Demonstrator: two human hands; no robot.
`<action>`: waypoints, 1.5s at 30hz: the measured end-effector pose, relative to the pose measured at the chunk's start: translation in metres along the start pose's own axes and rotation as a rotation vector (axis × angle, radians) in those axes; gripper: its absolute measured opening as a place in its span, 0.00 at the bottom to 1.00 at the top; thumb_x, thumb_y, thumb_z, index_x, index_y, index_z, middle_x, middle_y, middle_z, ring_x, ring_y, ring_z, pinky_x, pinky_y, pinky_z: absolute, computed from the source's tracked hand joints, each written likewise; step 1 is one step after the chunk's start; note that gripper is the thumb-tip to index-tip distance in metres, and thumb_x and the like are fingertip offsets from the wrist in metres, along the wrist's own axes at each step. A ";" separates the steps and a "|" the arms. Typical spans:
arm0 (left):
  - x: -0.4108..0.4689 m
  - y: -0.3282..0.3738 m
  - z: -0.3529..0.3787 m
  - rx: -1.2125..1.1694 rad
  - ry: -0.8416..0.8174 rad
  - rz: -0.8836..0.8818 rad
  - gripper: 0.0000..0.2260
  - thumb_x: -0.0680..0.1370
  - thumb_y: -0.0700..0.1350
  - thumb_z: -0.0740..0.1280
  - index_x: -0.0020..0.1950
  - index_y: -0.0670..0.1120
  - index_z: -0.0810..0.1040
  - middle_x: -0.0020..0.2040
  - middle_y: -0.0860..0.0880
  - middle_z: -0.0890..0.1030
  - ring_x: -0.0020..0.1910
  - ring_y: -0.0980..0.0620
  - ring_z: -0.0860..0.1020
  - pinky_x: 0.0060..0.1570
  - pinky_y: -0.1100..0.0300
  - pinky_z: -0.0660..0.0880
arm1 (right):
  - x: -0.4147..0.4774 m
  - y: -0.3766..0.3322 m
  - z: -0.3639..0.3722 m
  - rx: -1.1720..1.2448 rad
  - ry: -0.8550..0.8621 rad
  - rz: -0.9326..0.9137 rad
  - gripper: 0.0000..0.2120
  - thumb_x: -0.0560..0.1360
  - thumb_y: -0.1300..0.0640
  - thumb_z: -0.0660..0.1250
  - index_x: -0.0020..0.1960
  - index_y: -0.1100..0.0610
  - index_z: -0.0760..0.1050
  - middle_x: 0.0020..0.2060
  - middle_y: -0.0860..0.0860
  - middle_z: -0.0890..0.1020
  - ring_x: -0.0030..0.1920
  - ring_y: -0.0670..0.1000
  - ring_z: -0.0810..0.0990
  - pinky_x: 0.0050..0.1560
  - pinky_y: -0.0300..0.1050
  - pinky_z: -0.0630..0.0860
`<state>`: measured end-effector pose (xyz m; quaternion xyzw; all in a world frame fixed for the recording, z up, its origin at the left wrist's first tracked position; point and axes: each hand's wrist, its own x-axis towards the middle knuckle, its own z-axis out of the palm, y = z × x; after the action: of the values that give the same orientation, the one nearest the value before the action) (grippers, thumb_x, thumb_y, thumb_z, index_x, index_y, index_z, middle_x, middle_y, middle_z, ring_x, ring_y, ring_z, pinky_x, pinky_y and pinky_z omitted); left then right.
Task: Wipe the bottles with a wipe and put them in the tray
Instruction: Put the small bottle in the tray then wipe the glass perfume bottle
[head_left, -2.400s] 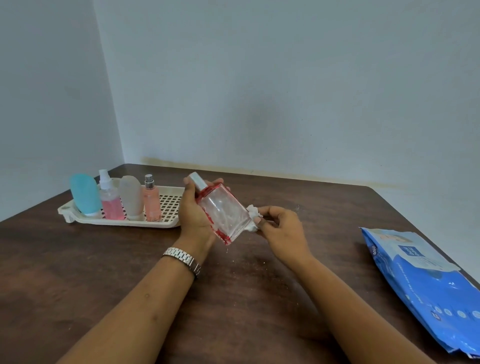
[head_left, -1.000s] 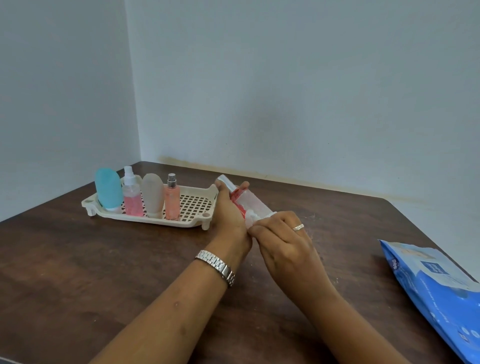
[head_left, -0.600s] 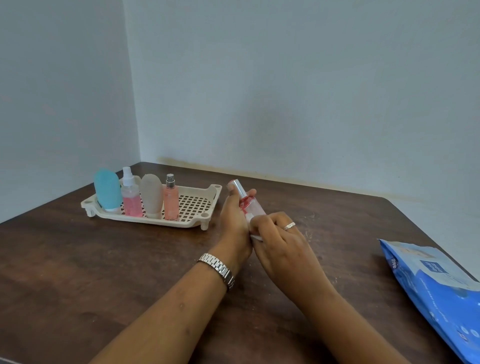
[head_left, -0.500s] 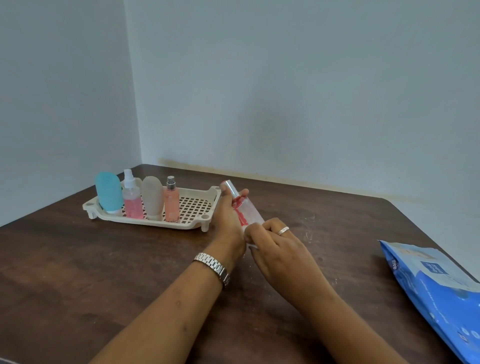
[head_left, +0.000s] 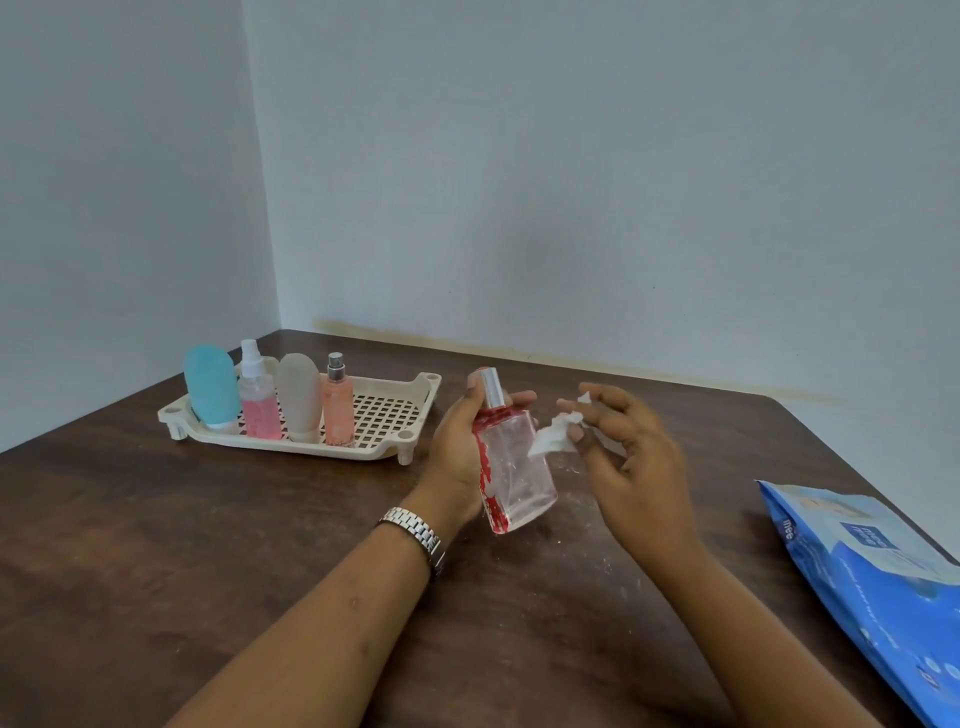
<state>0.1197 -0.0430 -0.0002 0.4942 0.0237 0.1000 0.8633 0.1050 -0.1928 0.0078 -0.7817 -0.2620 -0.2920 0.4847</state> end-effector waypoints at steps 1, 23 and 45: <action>0.000 -0.003 0.001 -0.001 -0.017 -0.020 0.27 0.76 0.61 0.60 0.58 0.39 0.77 0.54 0.41 0.83 0.51 0.42 0.79 0.59 0.45 0.73 | 0.000 0.000 0.000 0.018 -0.002 0.003 0.12 0.75 0.64 0.67 0.57 0.57 0.79 0.57 0.47 0.77 0.53 0.28 0.72 0.48 0.21 0.68; 0.005 -0.022 0.001 -0.085 -0.149 -0.107 0.24 0.82 0.56 0.55 0.40 0.43 0.83 0.41 0.42 0.83 0.43 0.44 0.80 0.55 0.45 0.75 | -0.006 0.012 0.012 0.046 -0.024 -0.003 0.05 0.71 0.59 0.72 0.47 0.54 0.82 0.48 0.42 0.80 0.49 0.35 0.77 0.44 0.26 0.74; 0.002 -0.020 0.007 -0.002 -0.170 -0.093 0.22 0.81 0.56 0.55 0.49 0.40 0.78 0.42 0.41 0.82 0.44 0.44 0.80 0.52 0.47 0.76 | -0.001 0.011 0.012 -0.067 0.008 -0.030 0.09 0.71 0.66 0.70 0.48 0.54 0.82 0.41 0.38 0.79 0.45 0.33 0.77 0.42 0.23 0.71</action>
<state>0.1257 -0.0581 -0.0134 0.4984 -0.0270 0.0178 0.8663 0.1141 -0.1865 -0.0042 -0.7924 -0.2616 -0.3110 0.4550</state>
